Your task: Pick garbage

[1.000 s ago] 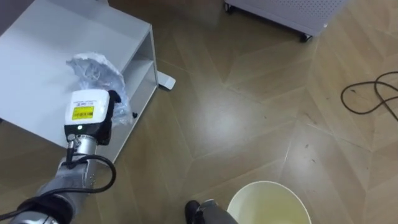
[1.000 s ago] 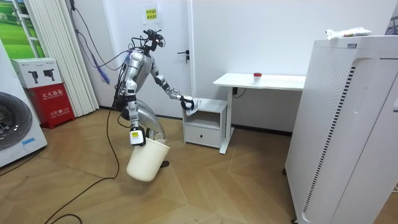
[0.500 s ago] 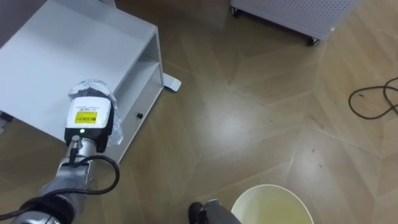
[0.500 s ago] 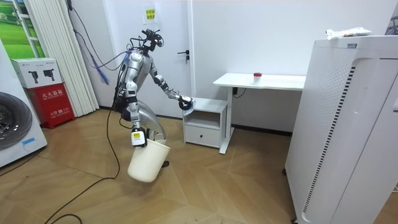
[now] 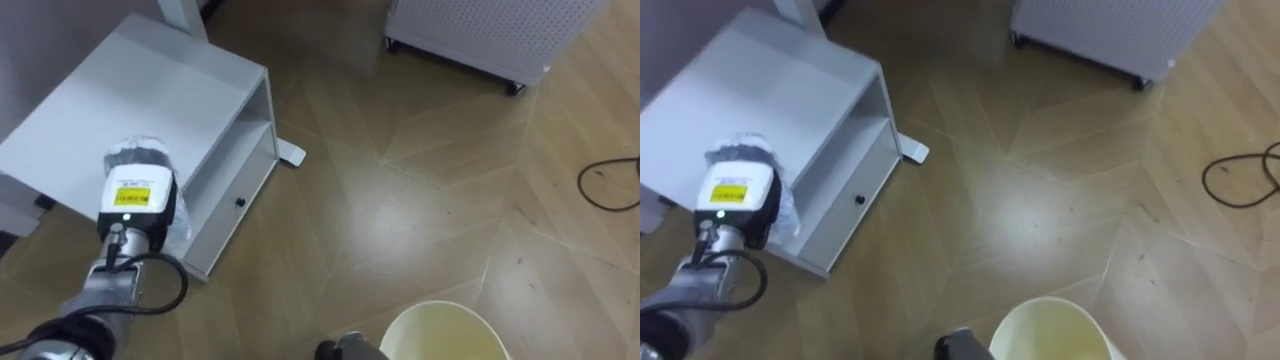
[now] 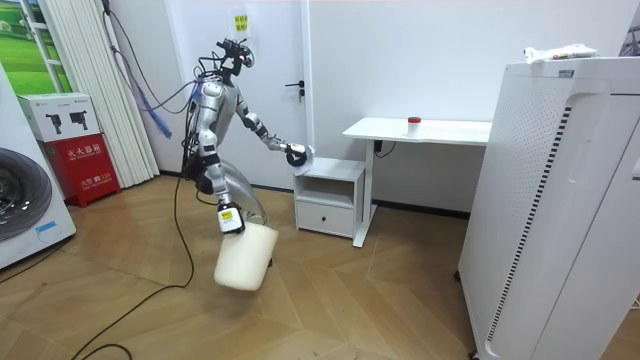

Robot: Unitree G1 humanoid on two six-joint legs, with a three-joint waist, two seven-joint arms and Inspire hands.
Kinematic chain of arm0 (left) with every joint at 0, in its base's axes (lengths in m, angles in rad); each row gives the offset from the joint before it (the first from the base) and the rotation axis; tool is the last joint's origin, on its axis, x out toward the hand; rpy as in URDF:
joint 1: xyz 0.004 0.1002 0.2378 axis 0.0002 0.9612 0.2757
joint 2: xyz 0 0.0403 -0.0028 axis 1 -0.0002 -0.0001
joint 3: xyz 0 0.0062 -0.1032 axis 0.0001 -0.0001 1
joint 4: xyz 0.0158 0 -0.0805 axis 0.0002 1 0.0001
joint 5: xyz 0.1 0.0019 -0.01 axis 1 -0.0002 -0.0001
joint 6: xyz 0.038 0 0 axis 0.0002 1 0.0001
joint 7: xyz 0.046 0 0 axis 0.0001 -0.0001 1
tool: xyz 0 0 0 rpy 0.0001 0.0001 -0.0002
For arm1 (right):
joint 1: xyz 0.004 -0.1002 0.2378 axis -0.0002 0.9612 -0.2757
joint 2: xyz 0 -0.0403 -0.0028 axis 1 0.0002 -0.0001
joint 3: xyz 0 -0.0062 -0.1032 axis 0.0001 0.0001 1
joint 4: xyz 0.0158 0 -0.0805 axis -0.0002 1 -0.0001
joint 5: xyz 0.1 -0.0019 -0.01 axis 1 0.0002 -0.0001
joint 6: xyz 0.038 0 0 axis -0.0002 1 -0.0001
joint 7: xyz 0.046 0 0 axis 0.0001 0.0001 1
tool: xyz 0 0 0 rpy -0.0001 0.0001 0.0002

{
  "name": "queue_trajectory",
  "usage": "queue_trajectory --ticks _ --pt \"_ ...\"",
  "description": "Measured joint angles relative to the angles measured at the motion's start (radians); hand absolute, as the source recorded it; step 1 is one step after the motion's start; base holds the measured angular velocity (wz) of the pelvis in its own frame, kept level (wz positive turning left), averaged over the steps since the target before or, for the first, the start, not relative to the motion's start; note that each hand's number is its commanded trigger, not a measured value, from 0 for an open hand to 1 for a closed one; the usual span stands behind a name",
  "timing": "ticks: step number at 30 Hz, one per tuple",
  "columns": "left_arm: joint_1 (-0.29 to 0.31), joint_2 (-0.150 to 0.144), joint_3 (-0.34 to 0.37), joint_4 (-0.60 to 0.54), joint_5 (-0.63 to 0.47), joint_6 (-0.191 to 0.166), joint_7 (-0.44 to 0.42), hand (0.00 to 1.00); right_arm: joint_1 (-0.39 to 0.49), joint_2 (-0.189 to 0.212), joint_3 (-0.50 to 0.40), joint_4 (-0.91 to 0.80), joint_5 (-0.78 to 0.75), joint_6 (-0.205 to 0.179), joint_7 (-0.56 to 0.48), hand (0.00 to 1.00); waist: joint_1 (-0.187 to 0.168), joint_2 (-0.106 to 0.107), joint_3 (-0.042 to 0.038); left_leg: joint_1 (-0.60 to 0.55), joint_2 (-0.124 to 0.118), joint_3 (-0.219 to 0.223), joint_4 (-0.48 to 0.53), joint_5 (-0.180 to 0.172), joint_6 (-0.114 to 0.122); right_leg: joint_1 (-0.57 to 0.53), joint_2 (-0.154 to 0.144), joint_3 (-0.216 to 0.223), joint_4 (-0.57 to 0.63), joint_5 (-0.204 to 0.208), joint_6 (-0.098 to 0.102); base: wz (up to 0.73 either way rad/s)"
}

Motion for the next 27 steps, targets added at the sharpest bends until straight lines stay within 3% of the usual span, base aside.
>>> queue_trajectory --ticks 4,8,10,12,15,22,27 --pt "0.001 -0.018 0.004 -0.029 -0.059 -0.039 0.049 1.00 -0.019 0.002 0.006 -0.008 -0.005 -0.048 -0.008 1.00 0.032 0.010 0.0011 0.034 -0.002 0.001 -0.055 0.021 -0.005 0.040 0.004 -0.006 -0.056 0.018 -0.004 0.03" --pt "0.034 -0.052 -0.001 -0.108 -0.134 -0.084 0.077 1.00 -0.067 0.017 0.017 -0.007 -0.037 -0.057 -0.041 1.00 0.050 0.020 0.0011 0.062 -0.018 -0.004 -0.115 0.046 -0.008 0.070 -0.003 -0.013 -0.107 0.033 -0.003 0.13" --pt "0.063 -0.087 -0.003 -0.184 -0.150 -0.104 0.076 1.00 -0.107 0.017 0.035 0.003 -0.060 -0.075 -0.053 1.00 0.060 0.019 0.0011 0.079 -0.036 -0.007 -0.147 0.061 -0.003 0.083 -0.015 -0.014 -0.121 0.033 -0.002 0.19" --pt "0.080 -0.119 -0.003 -0.223 -0.156 -0.126 0.075 1.00 -0.133 0.019 0.044 0.004 -0.084 -0.077 -0.060 1.00 0.084 0.019 0.0012 0.084 -0.034 -0.007 -0.155 0.063 -0.006 0.091 -0.012 -0.015 -0.130 0.033 -0.002 0.02" --pt "0.121 -0.156 -0.057 -0.308 -0.268 -0.149 0.053 1.00 -0.179 0.025 0.083 0.004 -0.096 -0.080 -0.068 1.00 0.102 0.018 0.0007 0.082 -0.035 -0.009 -0.162 0.065 -0.006 0.092 -0.014 -0.021 -0.141 0.032 -0.001 0.03" --pt "0.197 -0.224 -0.103 -0.347 -0.416 -0.201 -0.046 1.00 -0.240 0.095 0.094 0.011 -0.110 -0.115 -0.040 1.00 0.108 0.010 -0.0041 0.086 -0.052 -0.014 -0.168 0.072 0.001 0.101 -0.029 -0.025 -0.152 0.029 0.010 0.07" --pt "0.234 -0.240 -0.145 -0.404 -0.484 -0.226 -0.098 1.00 -0.242 0.145 0.131 0.012 -0.115 -0.133 -0.026 1.00 0.127 -0.005 -0.0134 0.088 -0.061 -0.011 -0.170 0.075 0.007 0.101 -0.037 -0.021 -0.152 0.032 0.018 0.02"
